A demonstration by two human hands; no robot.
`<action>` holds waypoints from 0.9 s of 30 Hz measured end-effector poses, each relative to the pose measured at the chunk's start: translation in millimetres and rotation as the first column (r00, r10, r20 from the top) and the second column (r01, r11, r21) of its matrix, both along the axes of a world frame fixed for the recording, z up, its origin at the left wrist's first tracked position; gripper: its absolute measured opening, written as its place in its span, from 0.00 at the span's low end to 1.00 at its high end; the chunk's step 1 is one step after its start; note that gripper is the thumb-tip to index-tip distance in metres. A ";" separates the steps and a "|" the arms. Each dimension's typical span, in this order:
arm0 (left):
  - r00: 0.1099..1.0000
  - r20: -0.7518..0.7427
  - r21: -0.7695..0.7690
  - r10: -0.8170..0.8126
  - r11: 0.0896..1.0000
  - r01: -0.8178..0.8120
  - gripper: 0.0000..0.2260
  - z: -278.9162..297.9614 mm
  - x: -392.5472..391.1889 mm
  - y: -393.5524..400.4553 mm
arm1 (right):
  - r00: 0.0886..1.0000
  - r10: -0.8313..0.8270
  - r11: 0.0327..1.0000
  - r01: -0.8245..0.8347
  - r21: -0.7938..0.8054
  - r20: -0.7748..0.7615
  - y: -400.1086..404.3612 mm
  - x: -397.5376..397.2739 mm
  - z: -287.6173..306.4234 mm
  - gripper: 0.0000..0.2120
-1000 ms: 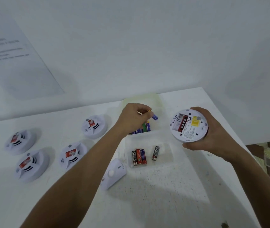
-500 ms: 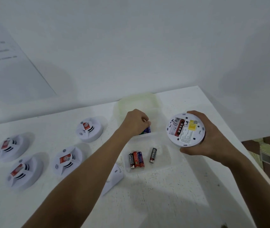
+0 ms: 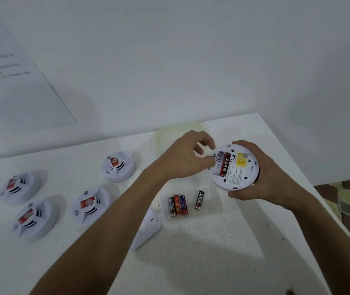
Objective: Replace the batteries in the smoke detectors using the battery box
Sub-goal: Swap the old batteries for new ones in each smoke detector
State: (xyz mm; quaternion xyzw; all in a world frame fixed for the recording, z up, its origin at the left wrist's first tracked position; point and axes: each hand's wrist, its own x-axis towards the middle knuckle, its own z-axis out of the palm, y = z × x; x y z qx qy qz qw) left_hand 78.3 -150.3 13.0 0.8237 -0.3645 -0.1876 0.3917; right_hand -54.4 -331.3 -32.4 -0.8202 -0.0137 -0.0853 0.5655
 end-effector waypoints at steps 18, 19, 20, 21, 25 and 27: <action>0.978 0.054 0.217 -0.200 0.959 0.184 0.27 8.7 -22.3 14.7 | 0.992 0.129 0.991 -0.129 -0.042 0.008 10.2 7.2 0.5 0.44; 0.979 0.051 0.208 -0.197 0.961 0.183 0.26 6.5 -23.0 14.2 | 0.992 0.128 0.991 -0.128 -0.041 0.006 10.2 7.3 -0.4 0.44; 0.980 0.050 0.192 -0.192 0.965 0.179 0.26 5.1 -23.1 13.8 | 0.992 0.124 0.992 -0.123 -0.038 0.004 9.9 7.3 -0.8 0.44; 0.981 0.056 0.175 -0.185 0.969 0.173 0.26 4.7 -23.0 13.3 | 0.993 0.115 0.993 -0.115 -0.030 0.002 9.4 7.2 -0.9 0.44; 0.987 0.120 0.086 -0.111 0.991 0.101 0.18 3.5 -23.6 3.9 | 0.995 0.099 0.995 -0.099 0.018 -0.002 10.1 8.3 1.8 0.44; 0.981 0.192 -0.009 -0.023 1.000 0.026 0.13 1.8 -24.5 -2.7 | 0.996 0.085 0.996 -0.086 0.026 0.010 12.4 10.2 3.9 0.44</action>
